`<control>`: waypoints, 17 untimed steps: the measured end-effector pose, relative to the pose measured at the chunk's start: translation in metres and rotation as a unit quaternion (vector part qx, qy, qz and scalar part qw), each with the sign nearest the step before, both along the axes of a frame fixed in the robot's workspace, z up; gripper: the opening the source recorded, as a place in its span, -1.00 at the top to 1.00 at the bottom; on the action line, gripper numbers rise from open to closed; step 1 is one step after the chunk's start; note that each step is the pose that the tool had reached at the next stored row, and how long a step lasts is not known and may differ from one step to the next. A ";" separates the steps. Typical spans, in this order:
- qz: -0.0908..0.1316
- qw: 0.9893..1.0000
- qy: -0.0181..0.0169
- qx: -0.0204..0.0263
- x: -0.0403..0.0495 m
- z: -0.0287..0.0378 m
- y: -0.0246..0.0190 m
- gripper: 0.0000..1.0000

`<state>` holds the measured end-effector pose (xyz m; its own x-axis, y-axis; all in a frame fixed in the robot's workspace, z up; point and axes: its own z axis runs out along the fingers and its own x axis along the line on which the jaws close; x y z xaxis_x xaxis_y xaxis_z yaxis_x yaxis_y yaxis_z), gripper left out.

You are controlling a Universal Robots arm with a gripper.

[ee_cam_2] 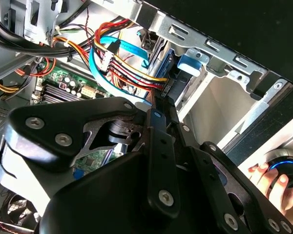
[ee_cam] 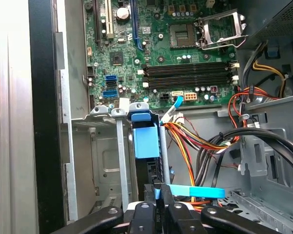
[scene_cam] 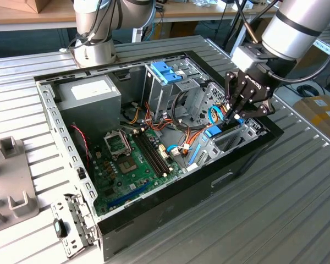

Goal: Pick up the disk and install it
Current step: 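Insert the second disk wire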

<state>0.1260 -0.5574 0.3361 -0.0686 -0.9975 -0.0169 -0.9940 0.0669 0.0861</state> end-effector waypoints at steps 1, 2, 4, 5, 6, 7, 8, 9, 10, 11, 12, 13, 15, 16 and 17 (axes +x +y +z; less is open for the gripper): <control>0.000 1.000 0.000 0.000 0.0000 -0.0008 0.0000 0.67; 0.000 1.000 0.000 0.000 0.0000 -0.0010 0.0000 0.67; 0.000 1.000 0.000 0.000 0.0000 -0.0018 0.0000 0.67; 0.000 1.000 0.000 0.000 0.0000 -0.0021 0.0000 0.67; 0.000 1.000 0.000 0.000 0.0000 -0.0025 0.0000 0.67; 0.000 1.000 0.000 0.000 0.0000 -0.0029 0.0001 0.67; 0.000 1.000 0.000 0.000 0.0000 -0.0030 0.0001 0.67; 0.000 1.000 0.000 0.000 0.0000 -0.0031 0.0001 0.67; 0.000 1.000 0.000 0.000 0.0000 -0.0032 0.0001 0.67; 0.000 1.000 0.000 0.000 0.0000 -0.0033 0.0002 0.67; 0.000 1.000 0.000 0.000 0.0000 -0.0034 0.0002 0.67; 0.000 1.000 0.000 0.000 0.0000 -0.0033 0.0002 0.67; 0.000 1.000 0.000 0.000 0.0000 -0.0027 0.0001 0.67; 0.000 1.000 0.000 0.000 0.0000 -0.0023 0.0001 0.67; 0.000 1.000 0.000 0.000 0.0000 -0.0022 0.0001 0.67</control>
